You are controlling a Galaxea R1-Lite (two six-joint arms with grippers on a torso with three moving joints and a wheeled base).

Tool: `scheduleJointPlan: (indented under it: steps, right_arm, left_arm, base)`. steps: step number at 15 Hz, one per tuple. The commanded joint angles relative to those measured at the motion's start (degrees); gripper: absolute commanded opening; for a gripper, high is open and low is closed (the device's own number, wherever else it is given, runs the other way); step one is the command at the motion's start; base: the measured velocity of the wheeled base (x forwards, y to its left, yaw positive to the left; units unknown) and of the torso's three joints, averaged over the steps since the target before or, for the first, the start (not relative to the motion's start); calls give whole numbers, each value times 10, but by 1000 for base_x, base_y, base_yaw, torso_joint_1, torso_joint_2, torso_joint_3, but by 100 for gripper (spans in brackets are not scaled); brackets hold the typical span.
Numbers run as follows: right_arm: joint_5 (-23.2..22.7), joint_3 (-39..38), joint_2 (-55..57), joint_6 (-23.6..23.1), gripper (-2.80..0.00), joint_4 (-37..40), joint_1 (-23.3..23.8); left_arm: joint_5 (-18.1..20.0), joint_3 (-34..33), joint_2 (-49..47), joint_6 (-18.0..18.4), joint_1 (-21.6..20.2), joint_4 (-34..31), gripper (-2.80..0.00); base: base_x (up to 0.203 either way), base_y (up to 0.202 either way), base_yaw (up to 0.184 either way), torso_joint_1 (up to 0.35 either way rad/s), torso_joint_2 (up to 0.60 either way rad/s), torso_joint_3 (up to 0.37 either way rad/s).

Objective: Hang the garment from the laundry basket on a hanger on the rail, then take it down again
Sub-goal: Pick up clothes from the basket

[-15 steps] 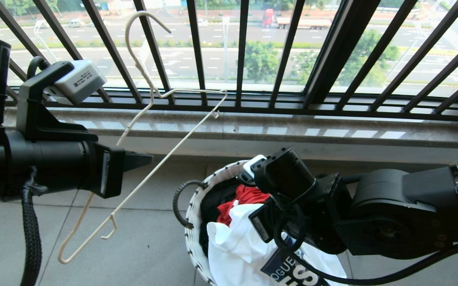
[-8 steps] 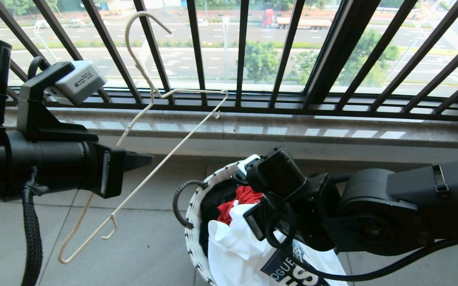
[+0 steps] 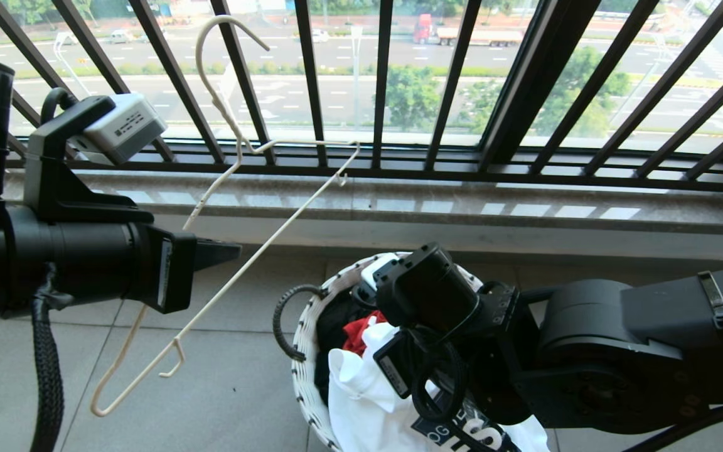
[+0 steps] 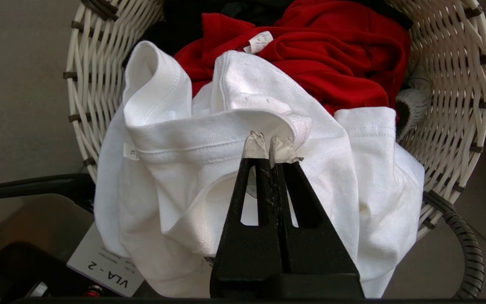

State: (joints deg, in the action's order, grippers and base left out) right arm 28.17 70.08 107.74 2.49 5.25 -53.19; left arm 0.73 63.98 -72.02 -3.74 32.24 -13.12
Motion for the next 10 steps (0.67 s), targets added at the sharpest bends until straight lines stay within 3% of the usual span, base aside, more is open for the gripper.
scheduleJointPlan:
  steps: [1, 10]
  right_arm:
    - [1, -1, 7, 2, -280, 0, -2]
    - [1, -5, 42, 0, -280, 0, 8]
  left_arm:
    - [0, 0, 1, 0, 0, -1, -280]
    - [0, 0, 0, 0, 0, -1, -280]
  base:
    - [0, 0, 0, 0, 0, 0]
    - [0, 0, 0, 0, 0, 0]
